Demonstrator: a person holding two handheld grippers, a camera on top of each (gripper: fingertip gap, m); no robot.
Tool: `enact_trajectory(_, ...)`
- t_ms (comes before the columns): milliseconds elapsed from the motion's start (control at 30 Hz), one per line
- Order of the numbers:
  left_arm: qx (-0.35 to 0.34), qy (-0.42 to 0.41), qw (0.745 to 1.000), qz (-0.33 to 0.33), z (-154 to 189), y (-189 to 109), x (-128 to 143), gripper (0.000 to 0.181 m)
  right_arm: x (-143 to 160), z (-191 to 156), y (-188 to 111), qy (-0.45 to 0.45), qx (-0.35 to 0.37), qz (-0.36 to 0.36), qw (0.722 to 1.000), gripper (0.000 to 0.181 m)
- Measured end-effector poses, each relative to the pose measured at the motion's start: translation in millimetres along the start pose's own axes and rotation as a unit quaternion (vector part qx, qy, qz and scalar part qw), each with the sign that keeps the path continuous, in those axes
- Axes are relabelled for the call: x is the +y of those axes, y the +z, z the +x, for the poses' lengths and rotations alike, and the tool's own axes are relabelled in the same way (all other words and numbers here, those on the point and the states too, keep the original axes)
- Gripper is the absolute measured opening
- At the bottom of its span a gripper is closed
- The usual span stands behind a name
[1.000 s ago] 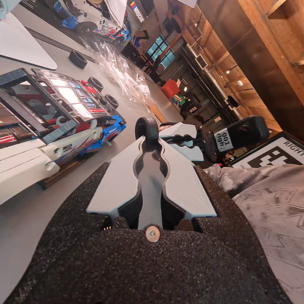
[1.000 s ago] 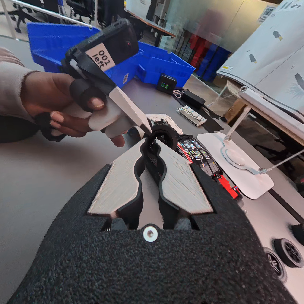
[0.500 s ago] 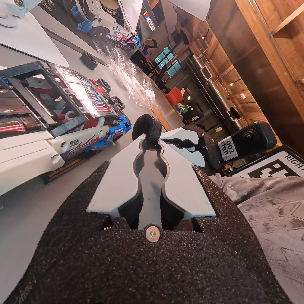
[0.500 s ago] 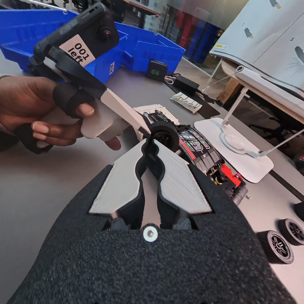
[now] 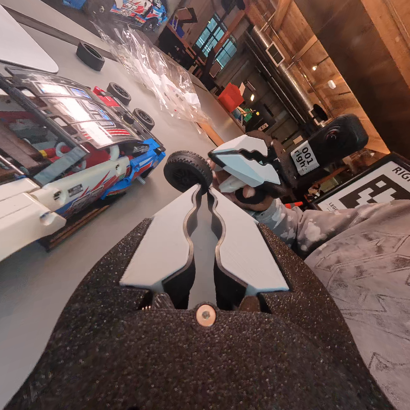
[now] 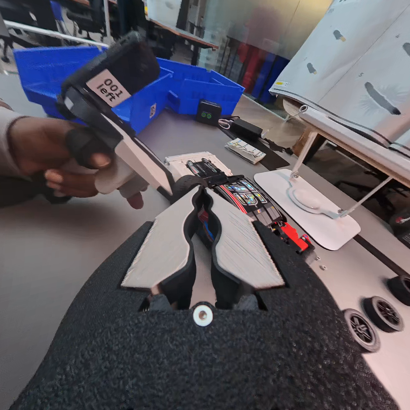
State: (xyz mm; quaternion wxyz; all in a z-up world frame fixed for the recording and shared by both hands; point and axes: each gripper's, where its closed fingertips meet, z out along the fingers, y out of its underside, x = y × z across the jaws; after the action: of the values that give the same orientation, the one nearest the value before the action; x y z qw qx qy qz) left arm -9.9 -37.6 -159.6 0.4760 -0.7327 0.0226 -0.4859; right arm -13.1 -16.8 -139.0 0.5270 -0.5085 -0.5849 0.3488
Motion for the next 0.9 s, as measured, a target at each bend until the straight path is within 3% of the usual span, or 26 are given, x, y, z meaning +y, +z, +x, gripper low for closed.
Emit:
enact_trajectory(133, 0.001, -0.013, 1.0, 0.011, -3.8, -3.8, -1.1, 0.002, 2.6, 7.6, -5.2, 0.075, -0.047, 0.002, 0.996, 0.0)
enact_trajectory(233, 0.002, -0.006, 1.0, 0.003, -3.2, -1.1, 0.9, 0.002, 15.8, -11.8, 0.5, 0.108, -0.114, -0.019, 0.987, 0.02)
enact_trajectory(433, 0.023, 0.027, 0.999, -0.031, 1.2, -2.5, 9.1, 0.001, 18.4, -25.3, -4.4, 0.138, -0.185, -0.012, 0.973, 0.008)
enact_trajectory(533, 0.026, 0.044, 0.998, -0.046, 4.9, -1.3, 13.6, 0.002, 18.5, -22.4, -7.2, 0.167, -0.202, -0.008, 0.965, 0.007)
enact_trajectory(700, 0.026, 0.05, 0.996, -0.071, 3.5, -2.7, 22.1, 0.002, 25.7, -29.7, -6.1, 0.123, -0.196, -0.029, 0.972, 0.011)
enact_trajectory(900, 0.015, 0.085, 0.99, -0.112, -0.1, -4.8, 35.7, 0.003, 31.7, -44.1, -7.0, 0.119, -0.221, -0.039, 0.967, 0.001)
